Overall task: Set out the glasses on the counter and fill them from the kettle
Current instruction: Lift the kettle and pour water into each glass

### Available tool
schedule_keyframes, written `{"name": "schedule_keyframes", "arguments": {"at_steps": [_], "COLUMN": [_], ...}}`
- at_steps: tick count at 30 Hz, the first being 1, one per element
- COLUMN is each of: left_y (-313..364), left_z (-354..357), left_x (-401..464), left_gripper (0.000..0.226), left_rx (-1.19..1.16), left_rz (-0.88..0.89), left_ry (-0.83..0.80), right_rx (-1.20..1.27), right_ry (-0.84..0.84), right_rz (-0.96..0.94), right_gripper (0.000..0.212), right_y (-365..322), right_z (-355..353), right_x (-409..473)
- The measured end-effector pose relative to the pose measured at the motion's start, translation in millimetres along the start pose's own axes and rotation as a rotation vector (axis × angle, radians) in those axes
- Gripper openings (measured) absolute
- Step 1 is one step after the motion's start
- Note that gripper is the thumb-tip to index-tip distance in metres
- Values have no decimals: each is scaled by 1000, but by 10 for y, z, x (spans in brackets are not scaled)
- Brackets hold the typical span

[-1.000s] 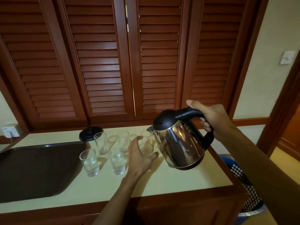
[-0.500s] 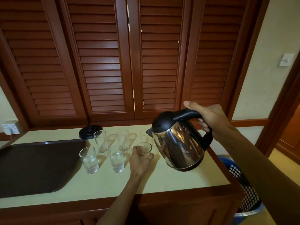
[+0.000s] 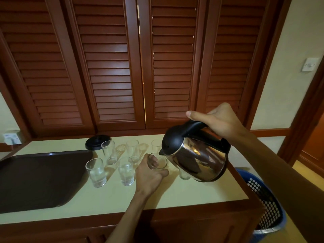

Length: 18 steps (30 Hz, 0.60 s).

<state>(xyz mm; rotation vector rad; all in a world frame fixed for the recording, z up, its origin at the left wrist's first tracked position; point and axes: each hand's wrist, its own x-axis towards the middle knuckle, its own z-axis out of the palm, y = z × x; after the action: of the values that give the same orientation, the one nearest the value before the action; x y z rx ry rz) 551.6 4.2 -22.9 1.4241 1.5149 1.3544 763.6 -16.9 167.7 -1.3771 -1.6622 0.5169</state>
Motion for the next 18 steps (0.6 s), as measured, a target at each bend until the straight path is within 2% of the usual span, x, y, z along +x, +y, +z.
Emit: {"name": "schedule_keyframes", "arguments": {"at_steps": [1, 3, 7, 18], "left_y": [15, 40, 79, 1], "left_z": [1, 6, 9, -32], "left_x": [-22, -56, -87, -87], "left_gripper": [44, 43, 43, 43], "left_rx": [-4, -13, -22, 71], "left_rz": [6, 16, 16, -4], "left_ry": [-15, -44, -87, -125], "right_rx": [-10, -54, -157, -278], "right_ry": [-8, 4, -44, -28], "right_rz": [11, 11, -42, -45], "right_gripper": [92, 63, 52, 72], "right_y": [-16, -34, -65, -130], "right_z": [6, 3, 14, -76], "right_x": [4, 20, 54, 123]}}
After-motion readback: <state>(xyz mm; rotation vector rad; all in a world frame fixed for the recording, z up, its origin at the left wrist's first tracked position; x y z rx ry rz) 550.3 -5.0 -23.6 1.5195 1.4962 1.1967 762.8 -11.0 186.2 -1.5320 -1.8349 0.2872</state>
